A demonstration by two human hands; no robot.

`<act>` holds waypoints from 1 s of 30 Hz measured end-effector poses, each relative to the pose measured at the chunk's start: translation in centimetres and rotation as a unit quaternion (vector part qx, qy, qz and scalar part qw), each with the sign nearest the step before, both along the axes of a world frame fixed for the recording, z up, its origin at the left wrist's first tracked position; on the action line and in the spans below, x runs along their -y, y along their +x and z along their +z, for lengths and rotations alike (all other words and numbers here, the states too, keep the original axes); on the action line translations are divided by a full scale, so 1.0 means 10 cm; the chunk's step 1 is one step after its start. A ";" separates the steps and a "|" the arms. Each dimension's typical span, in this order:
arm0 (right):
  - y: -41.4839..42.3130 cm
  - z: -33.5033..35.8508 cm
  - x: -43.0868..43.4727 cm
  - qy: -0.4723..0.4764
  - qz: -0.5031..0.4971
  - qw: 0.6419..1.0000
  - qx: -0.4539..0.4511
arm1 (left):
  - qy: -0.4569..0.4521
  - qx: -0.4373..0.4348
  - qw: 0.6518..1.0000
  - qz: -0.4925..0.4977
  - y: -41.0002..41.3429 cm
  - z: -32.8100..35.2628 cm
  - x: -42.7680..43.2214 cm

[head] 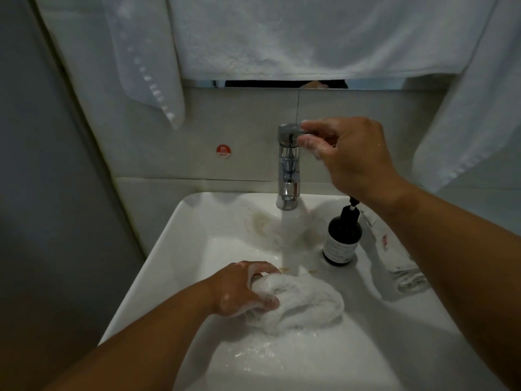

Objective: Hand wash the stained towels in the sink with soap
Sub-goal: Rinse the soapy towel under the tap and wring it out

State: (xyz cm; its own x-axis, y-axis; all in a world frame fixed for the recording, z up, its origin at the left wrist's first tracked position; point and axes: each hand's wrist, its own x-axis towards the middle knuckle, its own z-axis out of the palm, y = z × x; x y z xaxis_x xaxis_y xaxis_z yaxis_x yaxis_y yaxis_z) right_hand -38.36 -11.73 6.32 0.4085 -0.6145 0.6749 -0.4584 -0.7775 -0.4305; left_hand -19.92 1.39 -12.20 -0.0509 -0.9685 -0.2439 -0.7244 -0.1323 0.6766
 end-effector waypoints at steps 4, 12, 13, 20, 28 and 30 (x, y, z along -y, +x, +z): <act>0.05 0.09 0.04 0.015 0.008 1.000 0.013 | 0.001 0.000 1.000 0.000 0.00 0.00 0.01; 0.01 0.09 -0.02 0.076 0.016 0.996 0.037 | -0.013 0.040 0.999 -0.005 -0.07 0.02 -0.02; -0.03 0.05 -0.06 0.105 0.023 0.993 0.053 | -0.013 0.043 0.999 -0.011 -0.09 0.04 -0.03; -0.45 -0.93 -0.42 0.273 0.055 0.934 -0.222 | -0.064 0.138 0.985 -0.078 -0.34 0.12 -0.06; -0.56 -1.55 -0.51 0.296 0.174 0.850 -0.400 | -0.166 0.028 0.984 -0.051 -0.53 0.09 0.02; -0.53 -1.59 -0.51 0.285 0.192 0.864 -0.369 | -0.159 -0.005 0.987 -0.037 -0.42 0.13 0.03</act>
State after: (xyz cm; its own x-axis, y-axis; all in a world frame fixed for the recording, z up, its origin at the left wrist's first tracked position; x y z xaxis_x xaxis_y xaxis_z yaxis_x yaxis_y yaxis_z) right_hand -43.62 -6.64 -9.56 0.8453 -0.4851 -0.2242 -0.5276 -0.6912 -0.4938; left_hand -24.10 1.10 -10.92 -0.1254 -0.9894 0.0728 -0.7173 0.1411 0.6823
